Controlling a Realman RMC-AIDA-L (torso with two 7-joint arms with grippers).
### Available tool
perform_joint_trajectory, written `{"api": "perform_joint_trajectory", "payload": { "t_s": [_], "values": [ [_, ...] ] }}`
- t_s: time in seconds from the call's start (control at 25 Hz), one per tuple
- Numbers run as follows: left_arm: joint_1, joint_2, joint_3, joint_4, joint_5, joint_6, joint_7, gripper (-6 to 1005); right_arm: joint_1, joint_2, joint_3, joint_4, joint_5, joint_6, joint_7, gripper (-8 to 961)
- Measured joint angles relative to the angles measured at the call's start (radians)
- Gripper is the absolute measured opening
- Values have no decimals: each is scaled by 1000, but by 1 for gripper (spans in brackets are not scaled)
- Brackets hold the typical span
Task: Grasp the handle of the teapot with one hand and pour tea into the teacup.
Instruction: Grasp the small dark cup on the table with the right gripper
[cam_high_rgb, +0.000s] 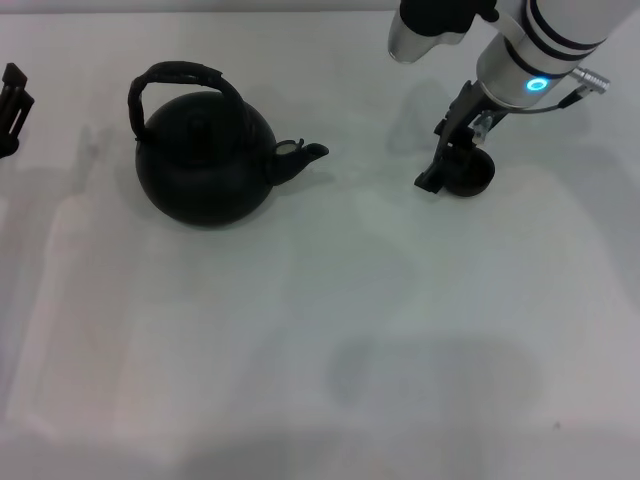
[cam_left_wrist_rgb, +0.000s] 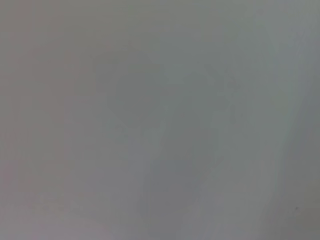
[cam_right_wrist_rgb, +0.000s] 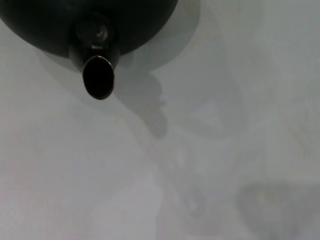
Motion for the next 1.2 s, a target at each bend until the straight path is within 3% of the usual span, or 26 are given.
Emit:
{"api": "perform_joint_trajectory", "payload": {
  "t_s": [0.72, 1.2],
  "values": [
    [-2, -1, 1, -1, 2, 1, -2, 831, -12, -11, 3, 12, -41, -40, 24, 792],
    [-9, -2, 1, -1, 1, 1, -2, 830, -18, -7, 5, -42, -84, -81, 62, 770]
  ]
}}
